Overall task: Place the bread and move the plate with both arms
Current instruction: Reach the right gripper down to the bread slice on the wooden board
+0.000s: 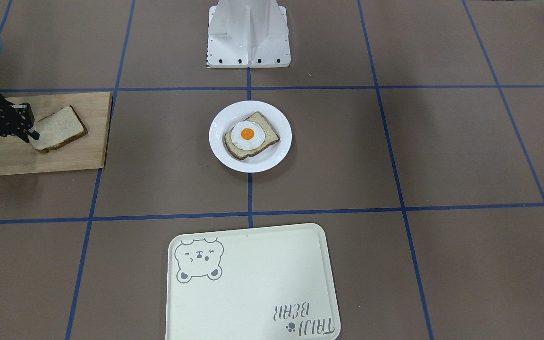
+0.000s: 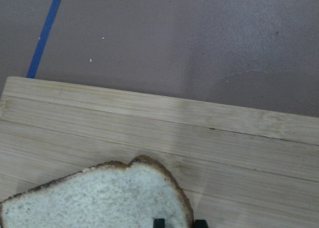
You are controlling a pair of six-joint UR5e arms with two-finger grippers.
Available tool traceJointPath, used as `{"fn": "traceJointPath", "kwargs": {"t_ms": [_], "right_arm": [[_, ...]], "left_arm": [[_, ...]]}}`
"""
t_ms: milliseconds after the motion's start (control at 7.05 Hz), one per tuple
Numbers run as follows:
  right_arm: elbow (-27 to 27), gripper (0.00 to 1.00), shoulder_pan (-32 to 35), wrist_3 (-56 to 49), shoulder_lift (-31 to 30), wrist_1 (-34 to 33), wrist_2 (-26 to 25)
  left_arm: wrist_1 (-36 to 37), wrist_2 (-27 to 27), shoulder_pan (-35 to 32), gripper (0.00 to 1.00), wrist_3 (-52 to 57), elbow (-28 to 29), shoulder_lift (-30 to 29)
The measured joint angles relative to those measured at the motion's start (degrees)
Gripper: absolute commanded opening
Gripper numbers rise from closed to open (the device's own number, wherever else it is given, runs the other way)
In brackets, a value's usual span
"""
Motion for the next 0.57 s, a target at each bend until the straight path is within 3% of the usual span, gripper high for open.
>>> {"fn": "traceJointPath", "kwargs": {"t_ms": [568], "right_arm": [[0.7, 0.0, 0.6, 0.1, -1.5, 0.3, 1.4]], "left_arm": [[0.0, 0.0, -0.1, 0.98, 0.0, -0.1, 0.0]]}}
